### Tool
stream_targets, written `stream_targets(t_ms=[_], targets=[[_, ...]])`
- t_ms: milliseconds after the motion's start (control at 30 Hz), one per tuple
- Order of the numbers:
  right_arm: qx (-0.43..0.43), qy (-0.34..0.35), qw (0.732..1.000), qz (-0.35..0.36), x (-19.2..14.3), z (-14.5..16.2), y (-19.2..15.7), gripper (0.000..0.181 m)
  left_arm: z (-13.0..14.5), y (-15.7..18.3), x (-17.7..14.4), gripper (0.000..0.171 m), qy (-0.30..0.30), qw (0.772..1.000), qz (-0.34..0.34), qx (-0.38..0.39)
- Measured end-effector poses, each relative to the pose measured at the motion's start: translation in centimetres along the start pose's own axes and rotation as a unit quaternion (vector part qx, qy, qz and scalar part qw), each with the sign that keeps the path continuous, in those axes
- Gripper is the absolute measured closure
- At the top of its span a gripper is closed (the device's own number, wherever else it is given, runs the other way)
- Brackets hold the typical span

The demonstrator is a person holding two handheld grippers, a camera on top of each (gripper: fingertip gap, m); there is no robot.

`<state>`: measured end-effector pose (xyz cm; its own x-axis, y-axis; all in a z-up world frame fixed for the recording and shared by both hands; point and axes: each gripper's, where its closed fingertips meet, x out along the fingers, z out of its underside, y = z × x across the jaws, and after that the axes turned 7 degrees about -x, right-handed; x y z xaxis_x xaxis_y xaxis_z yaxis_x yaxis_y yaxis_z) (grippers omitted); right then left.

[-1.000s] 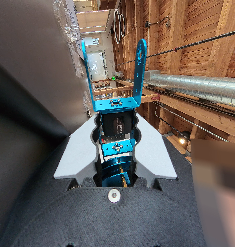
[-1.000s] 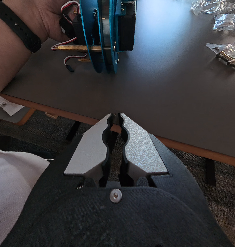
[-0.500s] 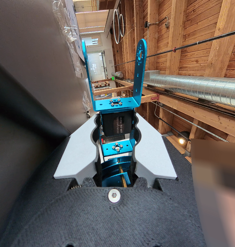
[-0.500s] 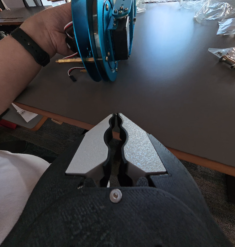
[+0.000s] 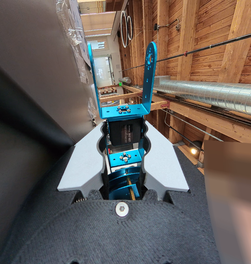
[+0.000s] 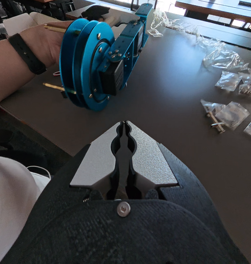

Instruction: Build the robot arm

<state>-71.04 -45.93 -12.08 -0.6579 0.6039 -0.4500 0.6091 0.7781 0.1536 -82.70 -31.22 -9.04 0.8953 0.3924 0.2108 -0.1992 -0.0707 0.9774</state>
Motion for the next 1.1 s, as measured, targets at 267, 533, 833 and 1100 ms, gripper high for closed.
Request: stream_targets(t_ms=[267,533,833,1100], targets=[[-0.092,0.016,0.993,-0.067,2.0,-3.8,4.6,0.181,0.0,0.1,-0.1,0.123,0.003,1.0,0.002,0.002],[-0.122,-0.027,0.98,-0.155,5.6,-1.5,7.1,0.181,0.0,0.2,-0.5,0.123,0.009,1.0,0.002,0.002],[-0.121,0.043,0.964,-0.232,8.3,-6.6,6.2,0.181,0.0,0.2,-0.8,0.123,0.011,1.0,0.001,0.001],[-0.232,0.094,0.933,-0.26,11.0,-11.8,4.5,0.181,0.0,0.2,-0.6,0.123,0.005,1.0,0.002,-0.005]])
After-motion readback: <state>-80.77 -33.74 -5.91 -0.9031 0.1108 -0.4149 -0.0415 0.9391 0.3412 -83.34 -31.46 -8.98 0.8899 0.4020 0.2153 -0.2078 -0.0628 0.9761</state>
